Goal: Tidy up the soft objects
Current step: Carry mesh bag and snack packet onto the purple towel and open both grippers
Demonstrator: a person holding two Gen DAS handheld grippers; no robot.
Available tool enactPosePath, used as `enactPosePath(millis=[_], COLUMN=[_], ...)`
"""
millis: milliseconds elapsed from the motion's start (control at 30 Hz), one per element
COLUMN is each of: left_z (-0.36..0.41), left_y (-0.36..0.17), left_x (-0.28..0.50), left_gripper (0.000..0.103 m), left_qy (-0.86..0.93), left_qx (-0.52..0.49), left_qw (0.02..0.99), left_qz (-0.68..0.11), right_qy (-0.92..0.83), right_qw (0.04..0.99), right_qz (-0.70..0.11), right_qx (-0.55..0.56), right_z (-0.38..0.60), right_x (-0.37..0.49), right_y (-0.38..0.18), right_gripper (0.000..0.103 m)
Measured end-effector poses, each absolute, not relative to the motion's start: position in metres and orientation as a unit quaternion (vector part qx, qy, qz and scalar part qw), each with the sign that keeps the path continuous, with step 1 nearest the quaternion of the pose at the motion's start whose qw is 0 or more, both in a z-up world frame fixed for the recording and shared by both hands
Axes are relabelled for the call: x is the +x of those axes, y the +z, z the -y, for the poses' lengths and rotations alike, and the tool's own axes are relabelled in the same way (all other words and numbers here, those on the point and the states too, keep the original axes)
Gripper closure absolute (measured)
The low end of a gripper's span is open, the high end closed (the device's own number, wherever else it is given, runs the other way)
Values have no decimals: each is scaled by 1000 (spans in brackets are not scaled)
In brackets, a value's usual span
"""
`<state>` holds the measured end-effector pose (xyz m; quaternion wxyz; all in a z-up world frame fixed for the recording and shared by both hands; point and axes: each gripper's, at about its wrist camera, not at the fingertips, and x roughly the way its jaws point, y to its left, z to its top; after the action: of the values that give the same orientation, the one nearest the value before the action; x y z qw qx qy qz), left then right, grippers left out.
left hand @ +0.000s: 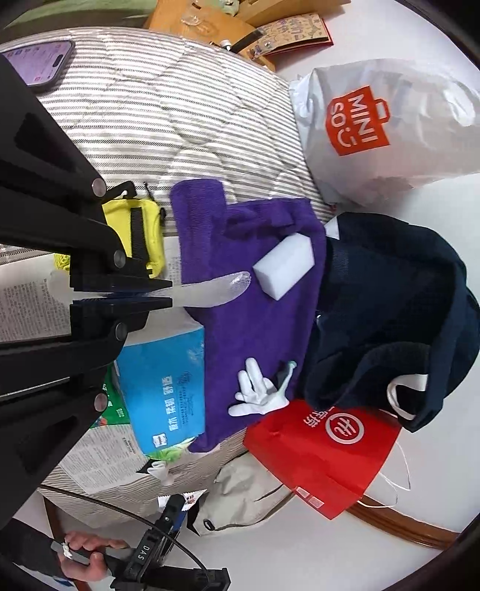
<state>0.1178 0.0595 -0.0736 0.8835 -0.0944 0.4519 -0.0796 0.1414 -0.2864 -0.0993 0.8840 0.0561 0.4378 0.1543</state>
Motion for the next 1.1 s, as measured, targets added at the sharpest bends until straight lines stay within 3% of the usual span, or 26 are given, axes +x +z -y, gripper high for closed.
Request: enactPosePath(millis=[533,1100], left_z=[-55,-48], left_y=[-32,-45], left_x=[134,192], left_gripper=[100,100], left_qy=[-94,-108], left_qx=[-91,-88], left_qw=[899,893], left_qz=[-418,-427], right_qy=[174,175], right_qw=[890,880], right_qz=[-420,-441], right_qx=[37,27], right_z=[261,231], right_x=[160,225], right_y=[-77,-95], right_gripper=[52,52])
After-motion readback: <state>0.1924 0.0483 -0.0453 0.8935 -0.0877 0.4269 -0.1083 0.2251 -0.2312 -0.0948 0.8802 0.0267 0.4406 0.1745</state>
